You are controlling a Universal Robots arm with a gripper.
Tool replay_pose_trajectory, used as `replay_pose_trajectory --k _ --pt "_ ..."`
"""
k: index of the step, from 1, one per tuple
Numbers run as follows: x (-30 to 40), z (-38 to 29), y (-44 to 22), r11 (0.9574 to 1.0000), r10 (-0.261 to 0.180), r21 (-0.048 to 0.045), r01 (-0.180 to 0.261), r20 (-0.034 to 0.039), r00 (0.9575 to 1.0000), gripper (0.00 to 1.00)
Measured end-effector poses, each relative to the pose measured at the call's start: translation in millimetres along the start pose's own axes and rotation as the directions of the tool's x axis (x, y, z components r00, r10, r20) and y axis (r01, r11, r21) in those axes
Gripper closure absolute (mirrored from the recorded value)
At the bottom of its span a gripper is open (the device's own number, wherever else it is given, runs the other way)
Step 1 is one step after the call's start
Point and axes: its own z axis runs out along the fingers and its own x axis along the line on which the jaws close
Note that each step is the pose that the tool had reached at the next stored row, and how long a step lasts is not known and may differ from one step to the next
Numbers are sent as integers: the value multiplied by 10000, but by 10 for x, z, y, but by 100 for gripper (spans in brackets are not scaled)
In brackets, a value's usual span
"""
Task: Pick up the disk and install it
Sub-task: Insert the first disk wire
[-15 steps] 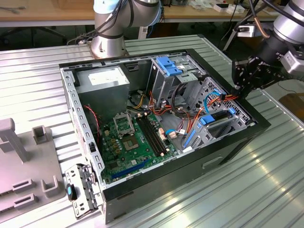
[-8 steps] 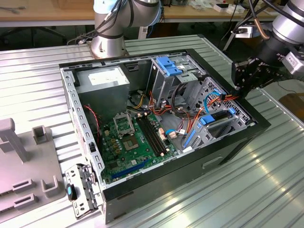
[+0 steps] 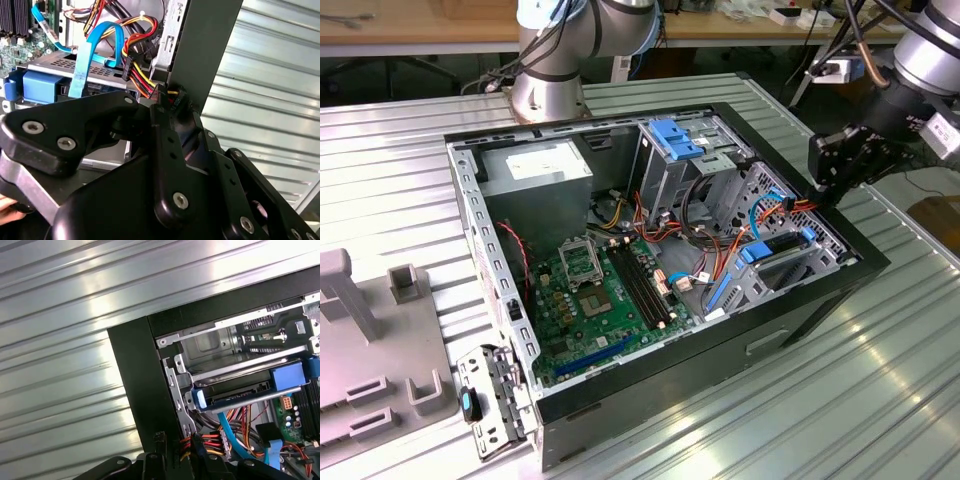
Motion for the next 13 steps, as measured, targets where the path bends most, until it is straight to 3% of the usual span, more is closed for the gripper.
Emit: replay_pose_trajectory --k 1,4,9,11,13 --pt "-17 1 7 10000 -6 24 6 -84 10000 67" --pt "-36 2 8 10000 -13 47 14 -179 9998 67" --pt "-30 4 -8 10000 -17 -20 17 -198 9998 69" --pt "-28 3 -8 10000 -16 -31 15 -202 9998 82" --pt "-27 4 -10 10000 -17 -32 16 -202 9998 82"
